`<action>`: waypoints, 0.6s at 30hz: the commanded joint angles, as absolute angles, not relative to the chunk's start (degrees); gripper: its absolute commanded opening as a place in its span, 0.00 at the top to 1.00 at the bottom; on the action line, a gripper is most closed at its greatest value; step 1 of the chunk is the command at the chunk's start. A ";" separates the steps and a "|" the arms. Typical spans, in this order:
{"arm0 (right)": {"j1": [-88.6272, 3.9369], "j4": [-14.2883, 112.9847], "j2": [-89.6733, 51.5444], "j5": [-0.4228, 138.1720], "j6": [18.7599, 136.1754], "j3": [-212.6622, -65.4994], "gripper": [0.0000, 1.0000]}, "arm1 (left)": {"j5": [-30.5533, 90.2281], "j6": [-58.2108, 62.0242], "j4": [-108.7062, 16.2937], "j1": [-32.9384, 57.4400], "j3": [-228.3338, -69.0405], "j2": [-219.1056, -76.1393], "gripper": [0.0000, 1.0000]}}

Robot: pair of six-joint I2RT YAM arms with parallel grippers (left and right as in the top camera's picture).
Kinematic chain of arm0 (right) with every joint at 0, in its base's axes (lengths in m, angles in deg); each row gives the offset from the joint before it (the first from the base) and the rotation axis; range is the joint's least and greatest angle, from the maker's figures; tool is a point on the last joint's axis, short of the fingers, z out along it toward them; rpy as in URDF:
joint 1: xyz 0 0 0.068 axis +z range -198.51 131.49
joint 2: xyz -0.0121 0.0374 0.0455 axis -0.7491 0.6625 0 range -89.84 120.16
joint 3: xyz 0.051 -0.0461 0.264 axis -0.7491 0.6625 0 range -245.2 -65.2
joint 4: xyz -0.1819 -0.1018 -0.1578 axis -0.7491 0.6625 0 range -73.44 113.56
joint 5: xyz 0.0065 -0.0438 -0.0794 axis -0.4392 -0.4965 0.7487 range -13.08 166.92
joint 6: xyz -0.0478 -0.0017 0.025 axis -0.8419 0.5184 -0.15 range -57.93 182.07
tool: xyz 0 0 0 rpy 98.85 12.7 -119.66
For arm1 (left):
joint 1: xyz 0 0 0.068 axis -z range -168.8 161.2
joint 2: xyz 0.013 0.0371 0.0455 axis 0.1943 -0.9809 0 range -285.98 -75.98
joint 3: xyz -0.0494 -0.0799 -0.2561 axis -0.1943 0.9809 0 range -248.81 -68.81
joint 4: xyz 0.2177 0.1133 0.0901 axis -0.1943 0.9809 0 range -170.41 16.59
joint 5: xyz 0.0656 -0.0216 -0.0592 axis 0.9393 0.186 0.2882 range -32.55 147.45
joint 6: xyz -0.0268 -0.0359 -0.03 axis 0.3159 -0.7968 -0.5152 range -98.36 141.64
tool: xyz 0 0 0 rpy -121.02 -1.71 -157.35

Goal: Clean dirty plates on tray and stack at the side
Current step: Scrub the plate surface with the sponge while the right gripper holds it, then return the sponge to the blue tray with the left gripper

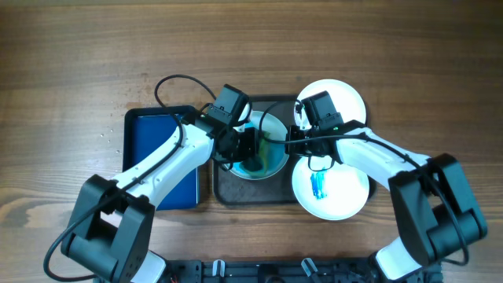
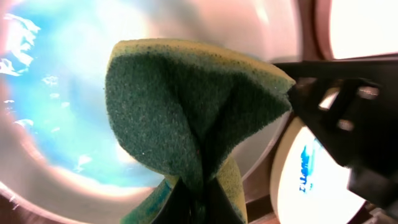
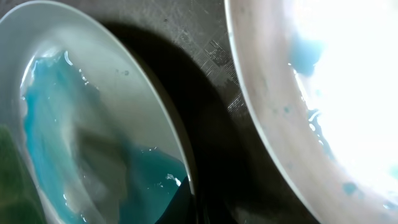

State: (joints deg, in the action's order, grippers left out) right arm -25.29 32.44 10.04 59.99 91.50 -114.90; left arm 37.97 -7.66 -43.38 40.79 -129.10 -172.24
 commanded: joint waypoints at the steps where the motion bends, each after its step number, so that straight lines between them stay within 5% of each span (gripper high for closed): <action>1: -25.09 33.82 5.45 62.85 88.70 -115.55 0.95 | 43.41 -11.00 -41.74 40.96 -129.61 -170.98 0.96; 18: -25.09 43.55 0.01 72.71 82.63 -117.02 0.95 | 48.13 -11.85 -36.73 38.77 -135.00 -166.82 0.96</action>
